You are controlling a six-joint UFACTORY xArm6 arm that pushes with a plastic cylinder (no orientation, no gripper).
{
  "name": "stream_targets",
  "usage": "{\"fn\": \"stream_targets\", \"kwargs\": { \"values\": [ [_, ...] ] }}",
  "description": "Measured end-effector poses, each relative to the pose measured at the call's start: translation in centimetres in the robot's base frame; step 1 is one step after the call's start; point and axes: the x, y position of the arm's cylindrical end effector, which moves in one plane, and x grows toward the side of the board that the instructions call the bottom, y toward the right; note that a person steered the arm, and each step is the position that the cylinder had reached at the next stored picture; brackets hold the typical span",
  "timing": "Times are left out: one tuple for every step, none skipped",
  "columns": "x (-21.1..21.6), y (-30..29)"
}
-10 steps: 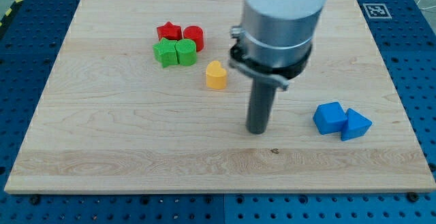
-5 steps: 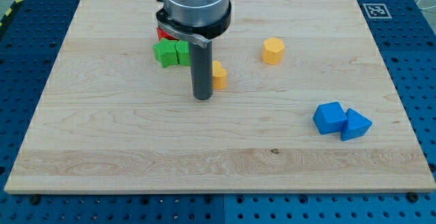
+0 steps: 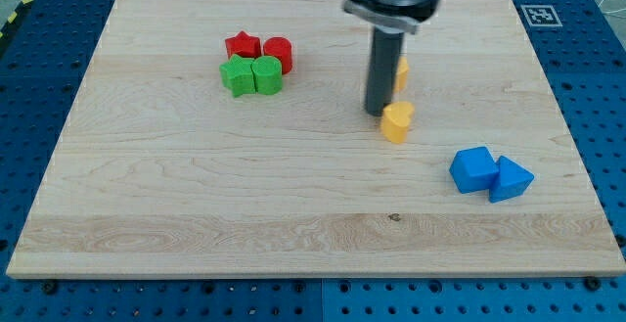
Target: Move the yellow heart closer to the blue cube
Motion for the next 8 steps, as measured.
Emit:
{"fn": "stream_targets", "kwargs": {
  "values": [
    [0.1, 3.4],
    [0.1, 3.4],
    [0.1, 1.9],
    [0.1, 0.7],
    [1.1, 0.8],
    [2.4, 2.5],
    [3.4, 3.9],
    [4.2, 4.2]
  ]
}}
